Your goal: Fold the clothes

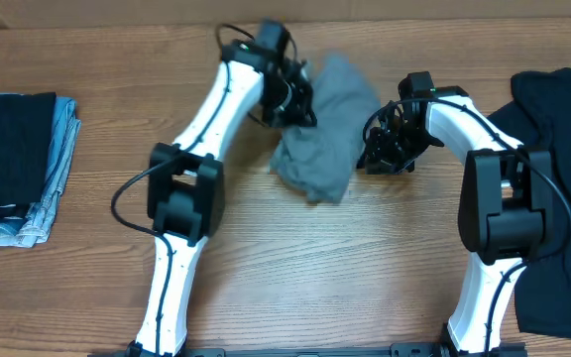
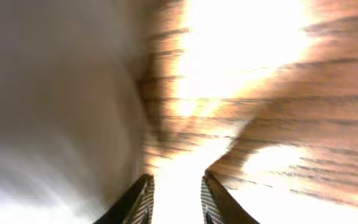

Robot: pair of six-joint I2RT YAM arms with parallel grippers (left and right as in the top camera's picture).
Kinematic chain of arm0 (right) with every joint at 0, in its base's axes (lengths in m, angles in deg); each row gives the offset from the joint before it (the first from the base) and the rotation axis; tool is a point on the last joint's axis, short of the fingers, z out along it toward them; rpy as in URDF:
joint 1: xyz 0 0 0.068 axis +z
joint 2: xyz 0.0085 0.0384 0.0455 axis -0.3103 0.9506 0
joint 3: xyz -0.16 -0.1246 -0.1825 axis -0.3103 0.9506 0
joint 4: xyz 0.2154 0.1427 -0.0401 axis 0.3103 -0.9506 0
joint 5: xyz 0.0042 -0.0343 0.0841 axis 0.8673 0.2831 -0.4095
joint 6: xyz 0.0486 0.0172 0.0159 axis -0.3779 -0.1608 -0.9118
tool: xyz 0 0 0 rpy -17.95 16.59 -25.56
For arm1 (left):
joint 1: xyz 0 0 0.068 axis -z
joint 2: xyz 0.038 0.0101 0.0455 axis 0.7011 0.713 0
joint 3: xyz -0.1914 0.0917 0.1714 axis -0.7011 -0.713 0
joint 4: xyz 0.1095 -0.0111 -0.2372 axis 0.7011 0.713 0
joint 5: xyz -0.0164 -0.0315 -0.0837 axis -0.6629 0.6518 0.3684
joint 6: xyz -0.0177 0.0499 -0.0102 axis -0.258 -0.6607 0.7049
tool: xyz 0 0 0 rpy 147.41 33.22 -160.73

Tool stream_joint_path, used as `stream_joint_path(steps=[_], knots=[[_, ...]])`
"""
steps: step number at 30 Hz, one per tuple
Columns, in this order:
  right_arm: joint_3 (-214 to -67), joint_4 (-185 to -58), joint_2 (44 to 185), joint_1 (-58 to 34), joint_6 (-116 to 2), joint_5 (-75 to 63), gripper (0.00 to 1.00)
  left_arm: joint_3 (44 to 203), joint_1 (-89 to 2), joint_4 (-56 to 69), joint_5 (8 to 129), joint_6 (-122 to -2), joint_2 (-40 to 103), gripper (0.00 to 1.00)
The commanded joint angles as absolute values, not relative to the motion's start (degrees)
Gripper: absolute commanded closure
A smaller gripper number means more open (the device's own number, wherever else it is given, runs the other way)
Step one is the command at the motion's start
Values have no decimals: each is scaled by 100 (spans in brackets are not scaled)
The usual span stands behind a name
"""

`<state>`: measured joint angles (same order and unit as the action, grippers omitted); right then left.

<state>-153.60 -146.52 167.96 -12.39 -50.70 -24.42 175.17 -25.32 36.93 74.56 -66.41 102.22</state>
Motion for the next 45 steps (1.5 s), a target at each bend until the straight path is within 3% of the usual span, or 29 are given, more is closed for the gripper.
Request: stream_joint_path(steps=[1, 7, 12, 22, 29, 34, 45], knots=[[-15312, -14743, 16840, -1193, -5039, -1933, 62, 18022, -3039, 3689, 7590, -6350, 9547, 96], [-15310, -14800, 16840, -1193, -5037, -1930, 45, 18024, -3954, 3890, 7268, -6208, 8825, 96], [-15249, -14855, 16840, -1193, -5037, -1788, 39, 18024, -5130, 4191, 7133, -5834, 8102, 96], [-15133, -14866, 16842, -1193, -5037, -1727, 32, 18020, -7985, 5053, 7611, -5504, 7822, 96], [-15133, -14864, 16842, -1193, -5037, -1729, 31, 18020, -9412, 4937, 7614, -5489, 7822, 96], [-15133, -14934, 16842, -1182, -5039, -1753, 31, 17906, -9716, 4489, 7653, -5270, 7824, 96], [-15133, -15316, 16842, -1171, -5039, -1863, 31, 16444, -9552, 2467, 7142, -3358, 7826, 96]])
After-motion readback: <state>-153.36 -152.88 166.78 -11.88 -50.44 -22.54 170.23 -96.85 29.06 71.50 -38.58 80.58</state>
